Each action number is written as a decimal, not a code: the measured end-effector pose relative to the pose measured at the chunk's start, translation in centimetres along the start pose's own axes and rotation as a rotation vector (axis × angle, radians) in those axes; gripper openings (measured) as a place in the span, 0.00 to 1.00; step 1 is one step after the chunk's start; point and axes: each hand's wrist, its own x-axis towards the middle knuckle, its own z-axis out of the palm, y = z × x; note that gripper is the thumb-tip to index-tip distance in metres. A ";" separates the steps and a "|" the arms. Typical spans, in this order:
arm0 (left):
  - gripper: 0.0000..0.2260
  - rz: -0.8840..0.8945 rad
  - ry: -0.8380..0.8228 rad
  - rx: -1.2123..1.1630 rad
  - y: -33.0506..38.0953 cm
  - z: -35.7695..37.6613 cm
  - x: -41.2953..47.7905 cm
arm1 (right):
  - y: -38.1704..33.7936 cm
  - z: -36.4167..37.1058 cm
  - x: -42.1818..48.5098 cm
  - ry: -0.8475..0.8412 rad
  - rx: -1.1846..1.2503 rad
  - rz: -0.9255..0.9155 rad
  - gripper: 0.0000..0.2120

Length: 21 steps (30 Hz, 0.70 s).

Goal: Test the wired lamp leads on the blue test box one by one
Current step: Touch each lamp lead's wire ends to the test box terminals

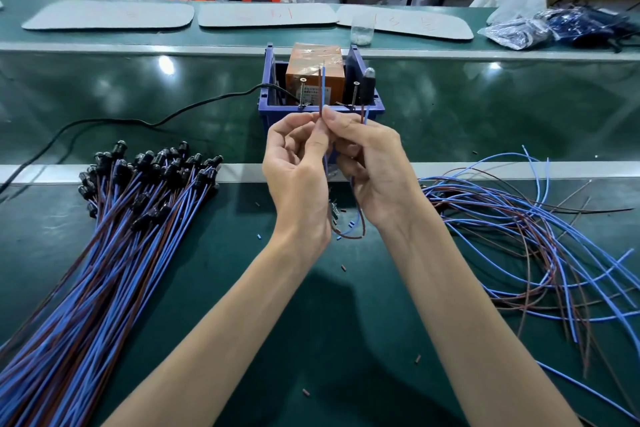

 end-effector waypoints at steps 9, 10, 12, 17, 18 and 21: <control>0.08 0.057 0.072 0.008 0.0 0.0 0.0 | 0.8 0.6 0.2 0.165 -0.031 -0.127 0.09; 0.07 0.070 0.085 0.026 0.0 -0.1 0.1 | 0.9 0.6 0.3 0.187 -0.041 -0.132 0.09; 0.07 0.088 0.113 0.074 0.2 -0.3 0.4 | 0.9 0.5 0.5 0.234 -0.095 -0.148 0.10; 0.04 0.085 0.157 0.168 0.0 -0.9 0.8 | 0.9 0.0 0.9 0.230 -0.058 -0.179 0.08; 0.04 0.088 0.160 0.186 0.0 -1.0 0.9 | 0.9 0.0 0.9 0.225 -0.054 -0.185 0.08; 0.03 0.089 0.149 0.234 0.1 -1.2 1.2 | 0.8 -0.4 1.2 0.268 -0.082 -0.225 0.08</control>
